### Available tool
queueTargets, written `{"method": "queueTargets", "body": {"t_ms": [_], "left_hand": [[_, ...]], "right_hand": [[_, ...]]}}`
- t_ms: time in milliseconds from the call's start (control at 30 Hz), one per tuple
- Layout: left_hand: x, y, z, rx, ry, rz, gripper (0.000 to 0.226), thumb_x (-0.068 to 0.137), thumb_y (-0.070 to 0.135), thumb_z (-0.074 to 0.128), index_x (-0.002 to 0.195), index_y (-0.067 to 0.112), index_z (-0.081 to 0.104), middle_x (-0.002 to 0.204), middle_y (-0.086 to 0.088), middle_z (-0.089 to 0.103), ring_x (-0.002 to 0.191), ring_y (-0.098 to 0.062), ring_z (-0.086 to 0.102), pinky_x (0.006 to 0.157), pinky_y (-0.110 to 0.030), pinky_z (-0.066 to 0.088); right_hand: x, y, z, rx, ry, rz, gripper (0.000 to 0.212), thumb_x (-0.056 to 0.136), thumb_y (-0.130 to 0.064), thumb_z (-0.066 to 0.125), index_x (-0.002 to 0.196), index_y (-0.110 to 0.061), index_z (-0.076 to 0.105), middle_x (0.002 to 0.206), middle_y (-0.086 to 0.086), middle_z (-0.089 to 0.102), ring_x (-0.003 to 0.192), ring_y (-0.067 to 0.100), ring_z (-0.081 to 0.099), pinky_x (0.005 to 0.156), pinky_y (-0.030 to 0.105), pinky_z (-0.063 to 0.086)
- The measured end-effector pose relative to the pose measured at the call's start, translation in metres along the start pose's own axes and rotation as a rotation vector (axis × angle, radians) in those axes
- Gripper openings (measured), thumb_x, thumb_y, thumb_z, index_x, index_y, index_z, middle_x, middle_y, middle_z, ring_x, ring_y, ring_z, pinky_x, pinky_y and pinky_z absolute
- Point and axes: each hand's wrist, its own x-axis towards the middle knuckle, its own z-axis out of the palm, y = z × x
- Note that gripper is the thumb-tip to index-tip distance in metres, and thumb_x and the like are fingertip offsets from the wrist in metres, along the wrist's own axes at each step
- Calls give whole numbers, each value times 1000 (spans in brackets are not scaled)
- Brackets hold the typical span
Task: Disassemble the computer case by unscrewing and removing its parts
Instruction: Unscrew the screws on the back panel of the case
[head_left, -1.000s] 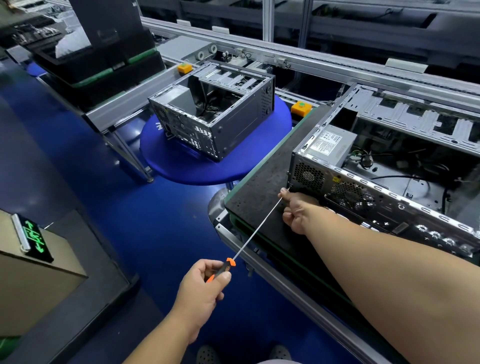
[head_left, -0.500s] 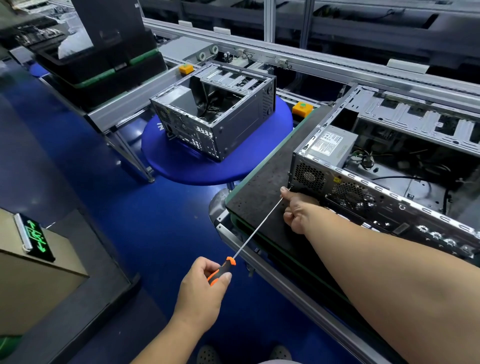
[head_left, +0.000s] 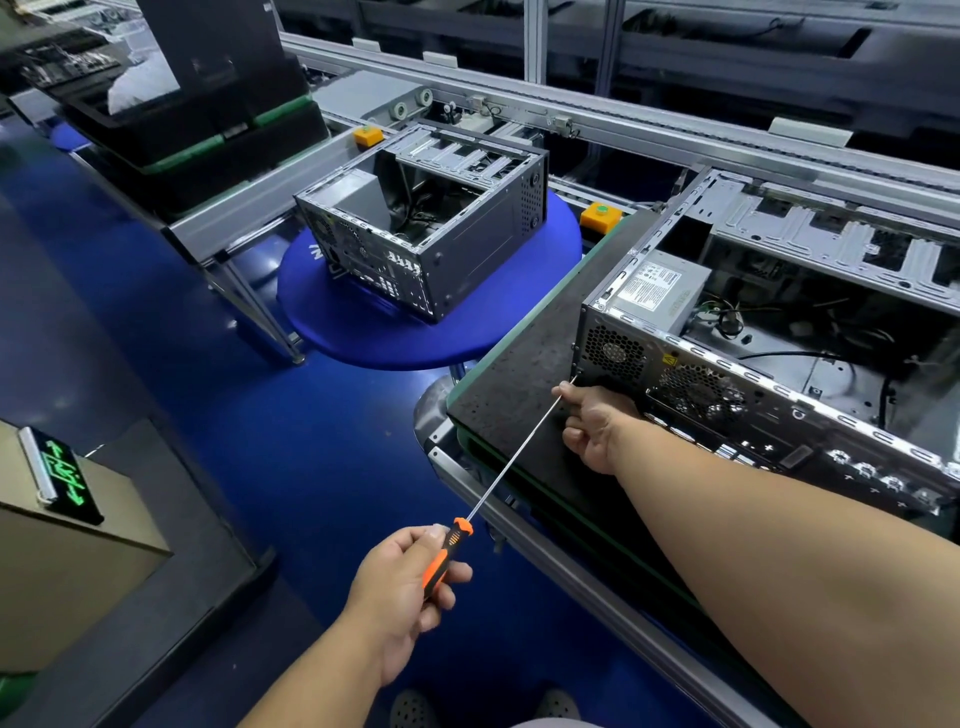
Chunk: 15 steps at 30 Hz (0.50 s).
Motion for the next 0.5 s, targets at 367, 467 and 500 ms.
{"method": "queueTargets", "body": {"t_ms": [367, 467, 500], "left_hand": [[4, -4, 3, 51, 60, 100, 20, 93, 14, 78, 111, 14, 71, 95, -10, 72, 63, -17, 60, 48, -28, 39], [4, -5, 3, 131, 89, 148, 26, 87, 10, 84, 108, 18, 71, 88, -4, 72, 64, -14, 59, 51, -26, 43], [3, -5, 2, 153, 94, 157, 27, 85, 10, 85, 107, 18, 70, 85, -3, 71, 65, -15, 58, 52, -26, 43]], "right_hand": [[19, 2, 3, 28, 127, 0, 25, 86, -19, 82, 76, -14, 60, 65, -3, 57, 28, 6, 20, 32, 14, 19], [24, 2, 5, 10, 169, 16, 34, 80, -25, 88, 73, -16, 56, 43, -6, 41, 27, 7, 21, 34, 14, 21], [25, 3, 6, 14, 178, 14, 35, 79, -25, 89, 73, -15, 56, 40, -7, 38, 27, 7, 22, 34, 14, 21]]}}
